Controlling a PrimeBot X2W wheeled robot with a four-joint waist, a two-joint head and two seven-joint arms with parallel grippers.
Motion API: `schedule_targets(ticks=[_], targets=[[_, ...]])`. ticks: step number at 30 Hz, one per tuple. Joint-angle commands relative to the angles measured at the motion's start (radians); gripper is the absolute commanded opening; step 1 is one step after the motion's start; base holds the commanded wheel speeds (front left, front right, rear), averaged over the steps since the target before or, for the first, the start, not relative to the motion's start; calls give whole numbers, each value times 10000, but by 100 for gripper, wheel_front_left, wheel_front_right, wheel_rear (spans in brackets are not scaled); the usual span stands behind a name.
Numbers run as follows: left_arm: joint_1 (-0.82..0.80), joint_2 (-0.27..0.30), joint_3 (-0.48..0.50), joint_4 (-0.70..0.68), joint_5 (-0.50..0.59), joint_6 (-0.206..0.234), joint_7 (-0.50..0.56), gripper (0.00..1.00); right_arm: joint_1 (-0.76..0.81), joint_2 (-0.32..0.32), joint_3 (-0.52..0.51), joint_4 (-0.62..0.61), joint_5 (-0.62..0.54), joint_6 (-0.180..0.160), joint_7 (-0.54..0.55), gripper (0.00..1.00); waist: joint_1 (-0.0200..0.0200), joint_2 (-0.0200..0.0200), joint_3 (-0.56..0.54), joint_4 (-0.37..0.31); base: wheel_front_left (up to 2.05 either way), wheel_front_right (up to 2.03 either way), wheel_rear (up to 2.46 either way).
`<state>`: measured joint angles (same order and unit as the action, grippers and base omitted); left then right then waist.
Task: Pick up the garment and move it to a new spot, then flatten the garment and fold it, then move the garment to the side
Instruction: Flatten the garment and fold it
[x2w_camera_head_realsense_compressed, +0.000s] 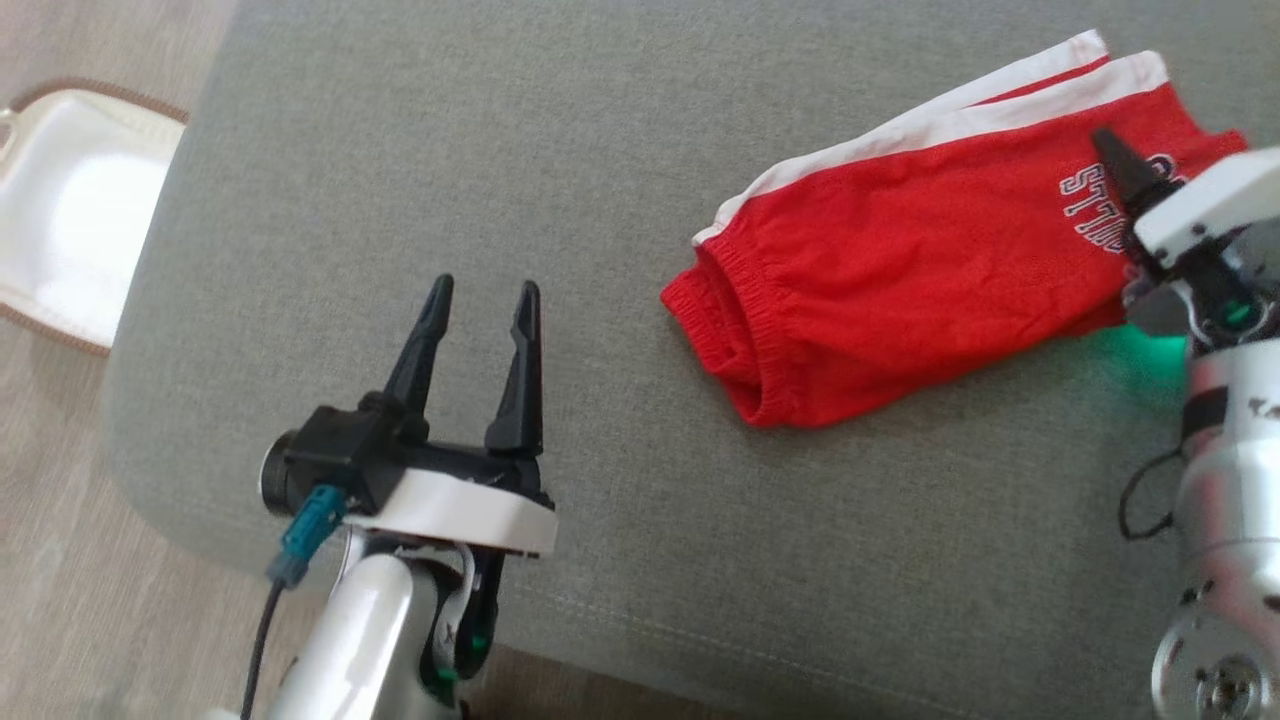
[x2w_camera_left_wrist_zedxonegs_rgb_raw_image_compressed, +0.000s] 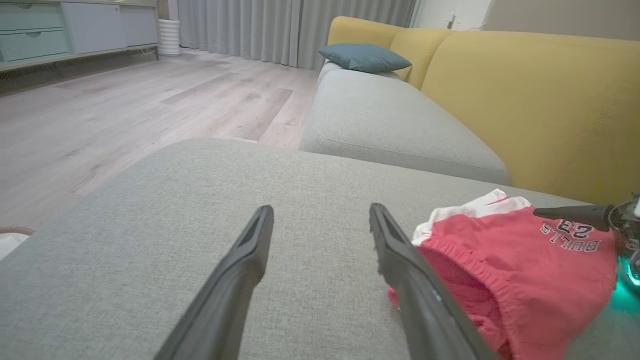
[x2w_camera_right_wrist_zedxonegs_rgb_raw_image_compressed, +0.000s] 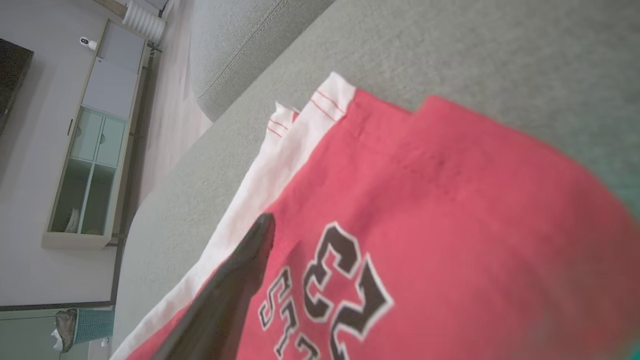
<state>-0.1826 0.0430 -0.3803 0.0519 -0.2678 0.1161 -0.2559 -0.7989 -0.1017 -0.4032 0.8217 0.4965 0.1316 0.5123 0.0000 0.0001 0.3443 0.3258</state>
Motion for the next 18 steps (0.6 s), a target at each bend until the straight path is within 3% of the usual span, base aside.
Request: schedule_targets(ticks=[1, 2, 3, 4, 5, 18], targets=[[-395, 72, 243, -394, -125, 99, -59, 100, -95, 258, 111, 227, -182, -9, 224, 100, 0, -1, 134, 117, 0, 0, 0], [-420, 72, 219, -403, -149, 128, -59, 100, -227, 227, 75, 291, -325, -9, 244, 100, 0, -1, 179, 151, 0, 0, 0], [-439, 72, 202, -411, -171, 155, -59, 100, -346, 196, 61, 343, -465, -9, 261, 93, 0, -1, 224, 177, 0, 0, 0], [-454, 72, 188, -418, -189, 177, -59, 100, -453, 167, 41, 382, -575, -9, 261, 36, 0, -1, 260, 198, 0, 0, 0], [-464, 72, 177, -424, -203, 196, -59, 100, -551, 150, 3, 403, -642, -9, 234, 0, 0, -1, 286, 211, 0, 0, 0], [-484, 72, 393, -298, -118, 185, -59, 100, -166, 126, -262, -478, 270, -9, -1093, 0, 0, -1, -125, -439, 0, 0, 0]])
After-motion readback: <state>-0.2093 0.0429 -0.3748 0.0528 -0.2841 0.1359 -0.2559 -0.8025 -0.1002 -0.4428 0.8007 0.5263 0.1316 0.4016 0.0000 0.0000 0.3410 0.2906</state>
